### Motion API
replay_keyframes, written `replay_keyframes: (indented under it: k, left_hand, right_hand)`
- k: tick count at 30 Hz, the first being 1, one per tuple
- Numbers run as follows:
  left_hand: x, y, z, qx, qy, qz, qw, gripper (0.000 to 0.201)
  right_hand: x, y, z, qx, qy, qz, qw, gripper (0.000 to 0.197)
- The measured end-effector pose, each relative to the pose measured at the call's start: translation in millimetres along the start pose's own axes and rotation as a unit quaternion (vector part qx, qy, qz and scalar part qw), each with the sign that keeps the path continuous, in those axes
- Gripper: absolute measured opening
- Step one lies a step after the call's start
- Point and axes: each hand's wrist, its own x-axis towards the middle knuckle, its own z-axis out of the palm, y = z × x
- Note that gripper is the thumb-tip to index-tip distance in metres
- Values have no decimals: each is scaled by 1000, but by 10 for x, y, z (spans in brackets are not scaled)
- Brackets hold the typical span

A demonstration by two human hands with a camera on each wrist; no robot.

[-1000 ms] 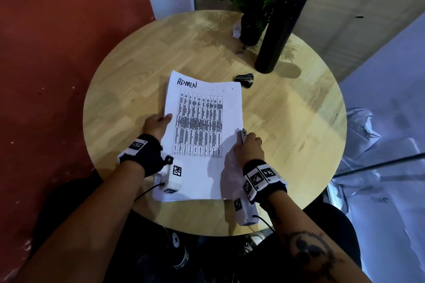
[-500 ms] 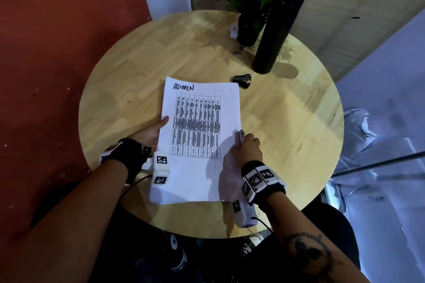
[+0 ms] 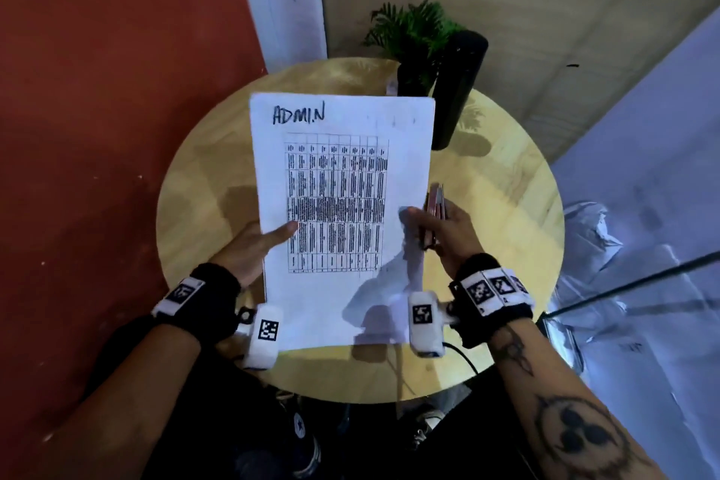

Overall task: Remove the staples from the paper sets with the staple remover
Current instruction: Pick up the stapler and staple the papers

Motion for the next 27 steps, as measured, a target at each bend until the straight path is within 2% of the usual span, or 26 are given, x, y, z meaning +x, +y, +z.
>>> replay_keyframes:
  k: [2, 3, 6, 9, 11, 13, 16, 18, 20, 23, 26, 27]
  left_hand:
    - [-178, 186, 55, -13, 12, 34, 999, 42]
    - [-263, 277, 110, -6, 28, 67, 997, 36]
    - [-459, 484, 360, 36, 103, 186, 977, 23]
    - [-529, 478, 581, 48, 177, 262, 947, 32]
    - [-525, 372, 637, 46, 185, 253, 948, 31]
    - [-463, 166, 612, 52, 169, 219, 960, 25]
    - [-365, -118, 490, 110, 149, 169, 968, 18]
    - [-366, -156, 398, 120, 142, 167, 968, 24]
    - [-406, -50, 352, 98, 140, 185, 968, 37]
    - [-535, 339, 318, 37, 149, 280, 947, 56]
    - [-630, 721, 371, -6, 181, 345, 921, 65]
    - [-667, 822, 416, -15, 192, 360, 913, 62]
  right_hand:
    - [-135, -265, 15, -2, -2, -54, 999, 25]
    - [-239, -391, 40, -17, 23, -97, 995, 28]
    - [-575, -593, 174, -75, 154, -227, 959, 37]
    - [-847, -571, 344, -74, 236, -294, 923, 36]
    - [-920, -382, 409, -52, 259, -294, 918, 20]
    - [-920, -92, 436, -33, 255, -252, 933, 11]
    - [-875, 218, 393, -3, 223, -183, 958, 19]
    - [-849, 290, 327, 20, 213, -161, 963, 30]
    - [-856, 291, 238, 49, 191, -164, 967, 29]
    - [-861, 150, 171, 79, 161, -177, 968, 26]
    - [-874, -98, 164, 110, 133, -206, 963, 26]
    - [-886, -188, 178, 126, 123, -217, 960, 27]
